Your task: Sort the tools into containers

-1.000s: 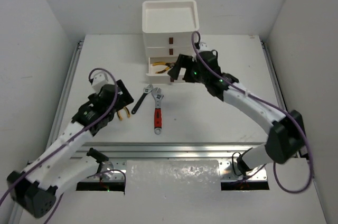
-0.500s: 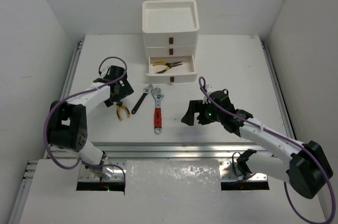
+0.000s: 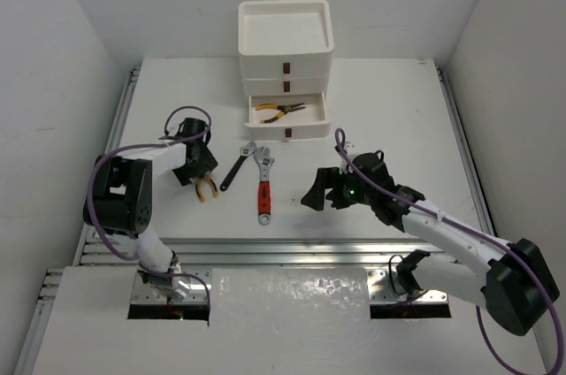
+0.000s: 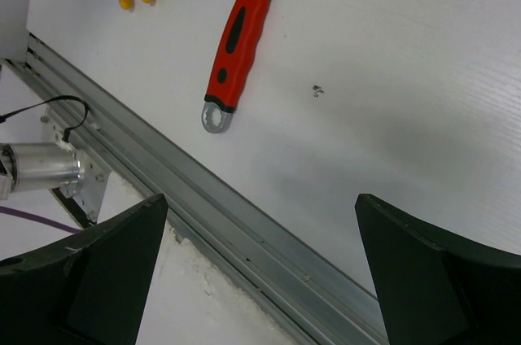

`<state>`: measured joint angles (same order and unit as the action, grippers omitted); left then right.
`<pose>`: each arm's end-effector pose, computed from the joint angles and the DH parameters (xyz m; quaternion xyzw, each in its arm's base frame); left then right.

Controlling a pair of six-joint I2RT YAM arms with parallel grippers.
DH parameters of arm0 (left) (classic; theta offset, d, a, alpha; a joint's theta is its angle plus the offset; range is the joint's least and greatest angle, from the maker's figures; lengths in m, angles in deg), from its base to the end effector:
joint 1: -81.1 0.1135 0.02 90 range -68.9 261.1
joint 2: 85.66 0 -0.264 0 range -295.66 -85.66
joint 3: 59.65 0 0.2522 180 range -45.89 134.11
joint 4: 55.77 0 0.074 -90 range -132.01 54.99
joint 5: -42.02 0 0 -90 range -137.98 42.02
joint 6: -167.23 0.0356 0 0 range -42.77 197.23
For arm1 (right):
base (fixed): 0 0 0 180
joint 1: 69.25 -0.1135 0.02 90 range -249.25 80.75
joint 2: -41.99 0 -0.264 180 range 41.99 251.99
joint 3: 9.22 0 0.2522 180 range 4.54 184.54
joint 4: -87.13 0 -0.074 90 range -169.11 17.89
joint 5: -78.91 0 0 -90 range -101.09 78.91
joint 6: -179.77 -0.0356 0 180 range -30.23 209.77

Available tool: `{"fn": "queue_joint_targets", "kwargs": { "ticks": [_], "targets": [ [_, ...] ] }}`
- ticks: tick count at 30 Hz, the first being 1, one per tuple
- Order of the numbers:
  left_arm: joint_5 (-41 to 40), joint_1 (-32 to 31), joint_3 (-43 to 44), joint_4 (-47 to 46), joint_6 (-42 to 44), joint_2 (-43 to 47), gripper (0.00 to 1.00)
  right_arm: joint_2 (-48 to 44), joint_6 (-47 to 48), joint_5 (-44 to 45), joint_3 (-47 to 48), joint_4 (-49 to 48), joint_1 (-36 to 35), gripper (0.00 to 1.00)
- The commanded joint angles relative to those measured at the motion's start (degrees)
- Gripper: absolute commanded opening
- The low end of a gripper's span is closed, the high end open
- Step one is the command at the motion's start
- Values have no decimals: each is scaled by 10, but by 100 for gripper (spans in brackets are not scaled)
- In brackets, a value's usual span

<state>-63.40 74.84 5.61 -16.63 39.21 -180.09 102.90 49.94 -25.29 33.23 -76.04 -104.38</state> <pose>0.2999 -0.0234 0.1531 -0.2906 0.9292 0.0518 0.2224 0.1744 0.1334 0.2017 -0.0206 0.8830 0.3646 0.2950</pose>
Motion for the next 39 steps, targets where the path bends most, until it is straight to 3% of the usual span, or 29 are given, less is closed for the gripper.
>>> {"fn": "queue_joint_targets", "kwargs": {
  "ticks": [1, 3, 4, 6, 7, 9, 11, 18, 22, 27, 30, 39],
  "targets": [
    [-7, 3, -7, -27, -7, -25, 64, -22, -5, -5, 3, -24, -4, 99],
    [-4, 4, -9, -31, -6, -30, 58, -32, -5, 1, 0, -20, -5, 99],
    [-7, 4, -10, -29, -7, -31, 45, -34, -7, 3, -2, -19, -5, 99],
    [-6, 4, -12, -29, -7, -26, 32, -44, -8, 7, -6, -18, -4, 99],
    [-5, 4, -17, -27, -8, -16, 21, -47, -9, 10, -7, -18, -4, 99],
    [-2, 3, -23, -30, -6, -1, 7, -54, -9, 14, -10, -18, -5, 99],
    [14, 4, -33, -39, 9, 26, 0, -58, -9, 15, -9, -18, -4, 99],
    [46, -6, -50, -89, 45, 182, 0, -77, -10, 20, -23, -23, -4, 99],
    [68, -58, -23, -132, 86, 245, 0, -112, -20, 57, -39, -24, -3, 99],
    [94, -116, 46, -204, 77, 204, 0, -151, -21, 95, -35, 8, -4, 99],
    [150, -120, 59, -303, 14, 174, 0, -174, -15, 121, -28, 36, -3, 99],
    [126, -155, 84, -538, -176, 23, 0, -236, 0, 178, -6, 107, -1, 99]
  ]
}}
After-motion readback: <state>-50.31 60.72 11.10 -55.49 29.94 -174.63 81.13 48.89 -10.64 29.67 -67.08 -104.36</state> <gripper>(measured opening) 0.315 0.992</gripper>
